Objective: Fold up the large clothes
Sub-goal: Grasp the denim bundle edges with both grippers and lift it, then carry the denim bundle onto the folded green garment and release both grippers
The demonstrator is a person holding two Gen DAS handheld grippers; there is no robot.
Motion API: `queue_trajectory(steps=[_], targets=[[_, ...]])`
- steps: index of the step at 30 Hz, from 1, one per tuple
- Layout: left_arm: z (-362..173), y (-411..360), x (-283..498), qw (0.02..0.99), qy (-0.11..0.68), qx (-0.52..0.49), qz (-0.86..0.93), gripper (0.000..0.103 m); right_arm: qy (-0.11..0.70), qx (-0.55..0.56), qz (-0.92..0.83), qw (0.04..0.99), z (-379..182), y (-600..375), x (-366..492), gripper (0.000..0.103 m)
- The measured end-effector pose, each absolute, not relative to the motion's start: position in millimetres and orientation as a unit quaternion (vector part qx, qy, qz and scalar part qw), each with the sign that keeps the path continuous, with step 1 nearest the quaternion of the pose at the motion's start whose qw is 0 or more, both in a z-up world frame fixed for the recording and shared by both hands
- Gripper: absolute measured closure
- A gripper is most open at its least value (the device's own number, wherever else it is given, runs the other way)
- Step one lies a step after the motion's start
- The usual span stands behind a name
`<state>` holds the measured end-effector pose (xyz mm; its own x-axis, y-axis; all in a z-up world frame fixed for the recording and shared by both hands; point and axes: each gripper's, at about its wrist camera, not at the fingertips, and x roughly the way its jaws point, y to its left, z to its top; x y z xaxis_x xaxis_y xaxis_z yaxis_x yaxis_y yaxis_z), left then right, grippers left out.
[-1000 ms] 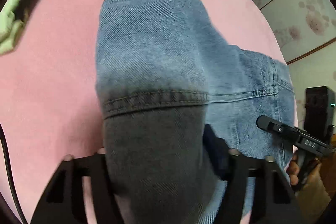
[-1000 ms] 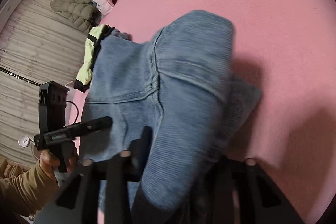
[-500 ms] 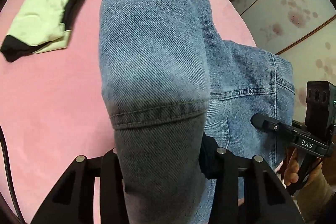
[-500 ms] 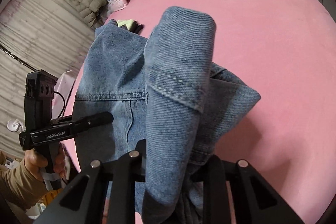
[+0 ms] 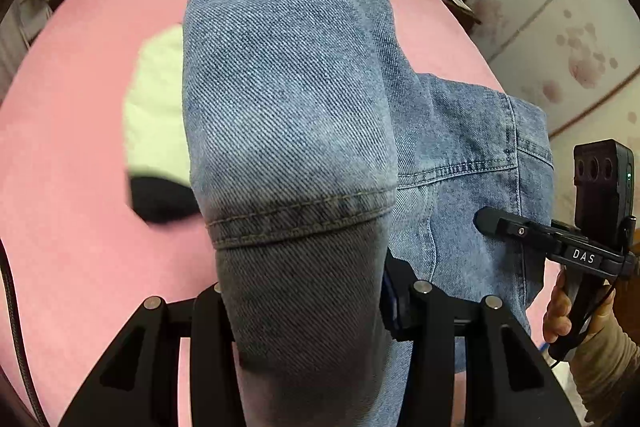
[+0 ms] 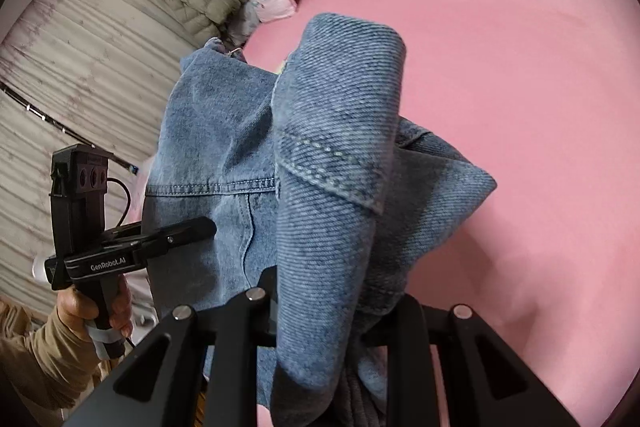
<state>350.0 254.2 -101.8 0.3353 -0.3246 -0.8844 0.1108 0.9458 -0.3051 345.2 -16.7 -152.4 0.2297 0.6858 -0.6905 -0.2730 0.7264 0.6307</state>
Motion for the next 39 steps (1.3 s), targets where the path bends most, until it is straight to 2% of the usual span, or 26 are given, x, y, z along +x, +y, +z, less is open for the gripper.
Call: queue_trajectory(steps=[8,14,16,21,23,25,30,32,35,36,37,39], targets=[[-155,369,500,0.826,0.541,-0.077,-0.138,0.058,0.523,0.198,0.308,0.77,-202,109,493,0.081],[-225,380,562,0.826,0.544,-0.076,-0.127,0.05,0.548,0.185,0.275,0.768,-275,141,556,0.08],[-240,386,571,0.829,0.537,-0.084,-0.13,0.045,0.546,0.19,0.268,0.771,-293,139,563,0.079],[-262,398,563,0.839,0.515,-0.102,-0.142,0.034,0.535,0.171,0.269,0.782,-310,134,560,0.061],[-268,405,558,0.851,0.502,-0.091,-0.125,0.021,0.528,0.149,0.27,0.791,-305,136,556,0.057],[-266,408,558,0.863,0.489,-0.07,-0.107,0.015,0.525,0.122,0.26,0.801,-298,133,548,0.053],[-224,393,537,0.893,0.447,-0.005,-0.055,0.014,0.516,0.074,0.217,0.825,-264,127,529,0.052],[-203,388,522,0.903,0.428,0.012,-0.03,0.017,0.486,0.066,0.192,0.85,-240,111,509,0.052],[-181,383,506,0.906,0.422,-0.006,-0.01,0.037,0.447,0.056,0.163,0.877,-210,104,485,0.052],[-179,375,507,0.907,0.422,-0.016,-0.007,0.047,0.442,0.057,0.163,0.88,-206,104,479,0.055],[-178,372,503,0.909,0.417,-0.027,0.0,0.056,0.432,0.061,0.166,0.884,-201,109,473,0.059],[-181,369,500,0.913,0.407,-0.036,0.003,0.067,0.423,0.058,0.167,0.888,-200,128,465,0.082]])
